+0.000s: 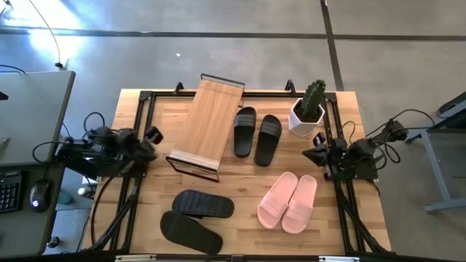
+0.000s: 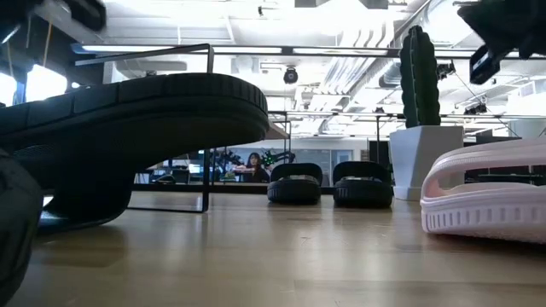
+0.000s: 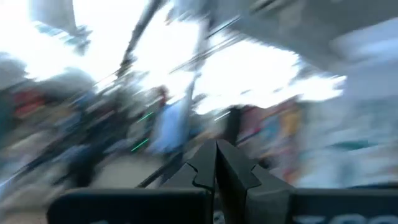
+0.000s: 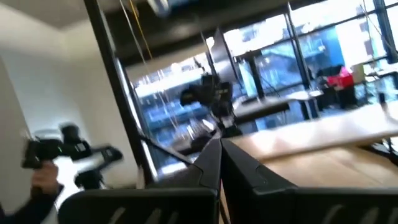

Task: Pick and place slides into the shelf
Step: Put the black slides on the shelf

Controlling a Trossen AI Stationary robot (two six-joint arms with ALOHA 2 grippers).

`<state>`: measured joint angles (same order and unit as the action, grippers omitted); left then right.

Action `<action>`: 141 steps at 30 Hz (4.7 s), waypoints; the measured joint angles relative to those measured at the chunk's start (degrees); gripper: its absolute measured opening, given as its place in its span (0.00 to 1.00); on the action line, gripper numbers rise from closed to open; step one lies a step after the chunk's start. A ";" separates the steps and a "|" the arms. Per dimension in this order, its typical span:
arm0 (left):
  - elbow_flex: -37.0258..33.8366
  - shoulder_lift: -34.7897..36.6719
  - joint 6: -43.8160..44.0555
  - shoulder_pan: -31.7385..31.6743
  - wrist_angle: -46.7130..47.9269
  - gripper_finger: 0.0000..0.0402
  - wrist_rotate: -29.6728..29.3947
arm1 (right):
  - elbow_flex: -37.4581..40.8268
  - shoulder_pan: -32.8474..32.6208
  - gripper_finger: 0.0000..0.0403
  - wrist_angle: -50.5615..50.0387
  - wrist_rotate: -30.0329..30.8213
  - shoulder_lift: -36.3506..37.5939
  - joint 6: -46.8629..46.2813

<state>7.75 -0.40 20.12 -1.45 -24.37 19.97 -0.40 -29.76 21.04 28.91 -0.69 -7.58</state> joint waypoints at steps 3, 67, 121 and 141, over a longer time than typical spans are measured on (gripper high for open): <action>0.00 0.00 3.37 0.02 -11.85 0.00 6.34 | -0.07 0.00 0.00 5.76 -0.20 0.02 0.14; 3.65 -2.99 1.98 0.02 4.15 0.00 14.99 | -64.41 25.86 0.26 -75.39 12.16 -101.74 -17.78; 3.65 -2.99 2.20 -0.04 5.21 0.00 14.99 | -64.35 37.00 0.02 -70.62 11.42 -101.66 -14.88; 3.65 -3.02 2.12 -0.04 6.94 0.00 12.28 | -81.23 21.08 0.00 -98.66 17.11 -90.73 -26.33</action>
<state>11.40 -3.42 22.24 -1.50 -17.44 32.25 -81.63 -8.68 -77.62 46.02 -91.42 -33.92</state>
